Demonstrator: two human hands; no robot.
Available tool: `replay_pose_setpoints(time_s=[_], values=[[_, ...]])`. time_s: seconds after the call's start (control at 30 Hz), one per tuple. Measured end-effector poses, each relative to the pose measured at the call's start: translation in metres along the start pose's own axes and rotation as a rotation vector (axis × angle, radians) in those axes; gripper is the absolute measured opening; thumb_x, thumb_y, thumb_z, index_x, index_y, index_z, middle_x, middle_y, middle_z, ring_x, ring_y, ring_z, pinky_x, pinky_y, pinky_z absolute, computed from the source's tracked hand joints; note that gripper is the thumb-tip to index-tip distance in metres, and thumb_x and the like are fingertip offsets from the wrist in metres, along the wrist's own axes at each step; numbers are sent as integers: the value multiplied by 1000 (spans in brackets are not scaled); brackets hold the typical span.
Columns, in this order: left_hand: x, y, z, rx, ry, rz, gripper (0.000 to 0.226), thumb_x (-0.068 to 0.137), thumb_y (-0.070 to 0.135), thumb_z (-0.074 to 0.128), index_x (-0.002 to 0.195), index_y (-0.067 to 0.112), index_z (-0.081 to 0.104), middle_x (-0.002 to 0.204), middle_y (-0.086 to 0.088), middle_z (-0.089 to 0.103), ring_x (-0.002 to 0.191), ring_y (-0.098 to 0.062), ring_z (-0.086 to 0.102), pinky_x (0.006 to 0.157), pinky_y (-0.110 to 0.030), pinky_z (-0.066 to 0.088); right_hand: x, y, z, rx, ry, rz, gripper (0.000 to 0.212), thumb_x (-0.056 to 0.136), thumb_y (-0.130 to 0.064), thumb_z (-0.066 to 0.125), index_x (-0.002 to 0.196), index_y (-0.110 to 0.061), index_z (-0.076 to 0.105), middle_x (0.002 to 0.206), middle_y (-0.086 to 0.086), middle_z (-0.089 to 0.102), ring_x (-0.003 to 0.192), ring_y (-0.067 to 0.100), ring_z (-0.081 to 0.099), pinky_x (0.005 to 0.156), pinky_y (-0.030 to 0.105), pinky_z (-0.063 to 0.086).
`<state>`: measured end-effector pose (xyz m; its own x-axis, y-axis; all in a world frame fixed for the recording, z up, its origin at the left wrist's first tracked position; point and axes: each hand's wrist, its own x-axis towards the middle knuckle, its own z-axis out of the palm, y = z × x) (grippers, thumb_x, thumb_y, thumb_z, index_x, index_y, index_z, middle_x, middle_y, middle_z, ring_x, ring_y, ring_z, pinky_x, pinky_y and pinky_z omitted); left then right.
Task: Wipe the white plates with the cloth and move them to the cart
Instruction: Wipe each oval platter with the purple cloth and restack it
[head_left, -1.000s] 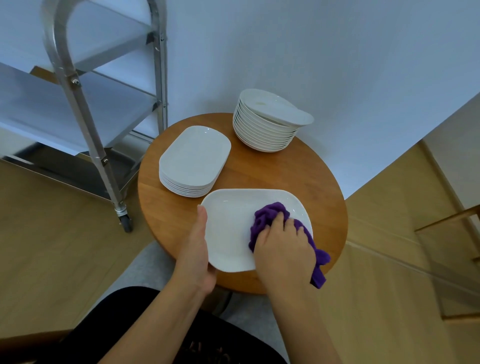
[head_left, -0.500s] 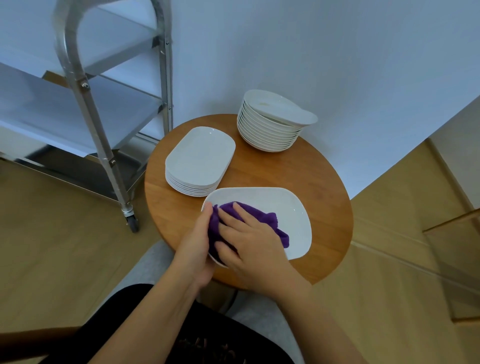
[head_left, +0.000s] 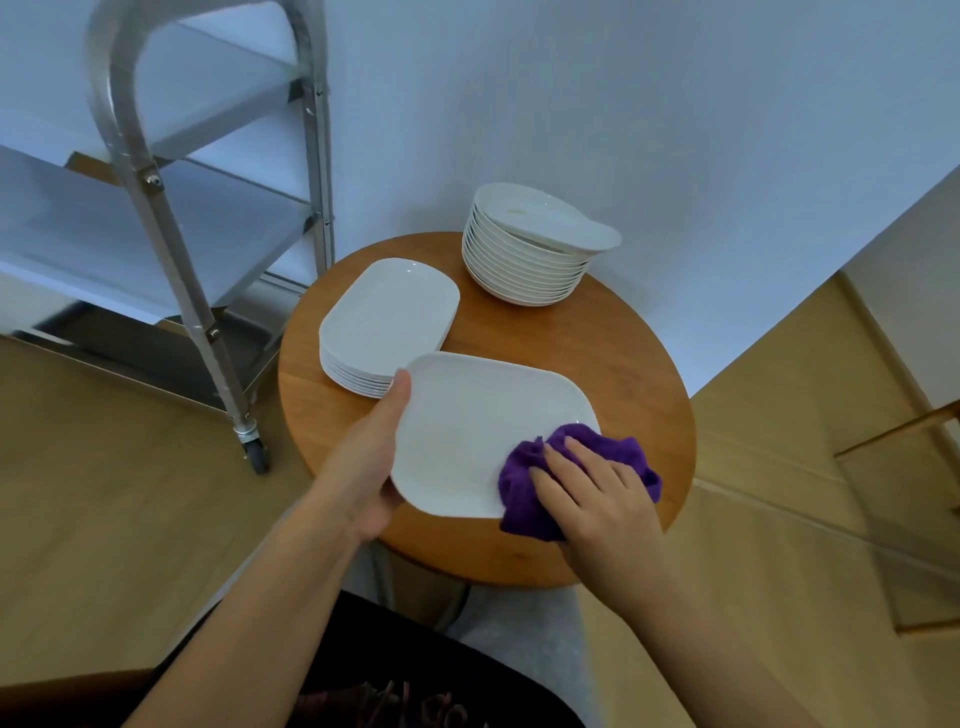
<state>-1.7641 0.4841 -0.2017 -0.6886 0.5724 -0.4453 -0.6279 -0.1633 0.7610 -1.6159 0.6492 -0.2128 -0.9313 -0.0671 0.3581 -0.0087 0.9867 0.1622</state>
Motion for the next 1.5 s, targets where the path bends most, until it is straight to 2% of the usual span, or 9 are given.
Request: replay_pose_setpoints(time_s=[0.23, 0.43, 0.7, 0.87, 0.97, 1.1, 1.17, 1.3, 1.5], values=[[-2, 15, -6, 54, -90, -14, 45, 80, 60, 45, 114, 33, 56, 103, 0, 73, 93, -23, 70, 72, -39, 59, 0, -4, 1, 156, 149, 127, 23, 57, -2, 86, 71, -9, 69, 74, 3, 68, 72, 23, 66, 59, 35, 53], [0, 7, -1, 306, -12, 61, 93, 54, 74, 55, 135, 30, 42, 133, 6, 54, 114, -13, 54, 89, -36, 45, 13, -29, -19, 1256, 73, 858, 34, 66, -6, 84, 85, -24, 61, 74, -1, 66, 69, 11, 63, 57, 22, 52], [9, -33, 4, -334, -328, -58, 77, 58, -1, 77, 129, 19, 54, 126, -10, 62, 116, -31, 58, 81, -44, 55, 19, -33, -15, 2014, 182, 1053, 45, 76, -10, 68, 119, -19, 59, 113, 11, 69, 100, 30, 67, 70, 39, 58], [8, -26, 10, -388, -249, 48, 67, 62, -8, 68, 123, 20, 58, 119, -8, 66, 106, -28, 64, 72, -38, 58, 20, -28, -10, 1759, 36, 1157, 45, 76, -32, 68, 118, -17, 60, 105, 6, 72, 95, 26, 69, 71, 34, 57], [8, -9, 1, -173, -214, 151, 60, 64, -7, 66, 116, 22, 60, 113, -4, 69, 103, -23, 66, 72, -34, 58, 19, -16, -8, 1364, 259, 1349, 14, 85, -29, 68, 97, -21, 65, 77, -2, 73, 78, 26, 68, 66, 38, 54], [13, 11, -6, 182, -148, 121, 49, 72, -12, 62, 103, 26, 62, 98, 0, 71, 98, -24, 63, 71, -32, 56, 34, -2, -37, 1023, 462, 770, 19, 78, -39, 63, 95, -37, 57, 81, -16, 62, 75, 4, 58, 67, 20, 48], [14, 17, 3, 343, -229, 103, 44, 72, -12, 61, 99, 24, 64, 93, -2, 70, 93, -23, 63, 66, -29, 56, 51, 1, -48, 872, 264, 447, 41, 77, -44, 59, 115, -31, 52, 102, -15, 58, 96, 5, 56, 82, 16, 45], [13, 25, 21, 460, -442, 137, 32, 80, -10, 57, 98, 15, 64, 90, -9, 70, 85, -22, 67, 73, -33, 56, 83, 7, -49, 490, -495, 233, 90, 75, -66, 60, 147, -41, 14, 153, -6, 26, 139, 19, 23, 114, 51, 21], [15, 37, 20, 676, -429, 155, 22, 81, -12, 54, 88, 8, 60, 79, -4, 65, 77, -16, 65, 72, -31, 57, 100, 12, -46, 603, -525, 203, 67, 63, -55, 78, 119, -33, 48, 109, -18, 54, 99, 4, 51, 86, 28, 49]])
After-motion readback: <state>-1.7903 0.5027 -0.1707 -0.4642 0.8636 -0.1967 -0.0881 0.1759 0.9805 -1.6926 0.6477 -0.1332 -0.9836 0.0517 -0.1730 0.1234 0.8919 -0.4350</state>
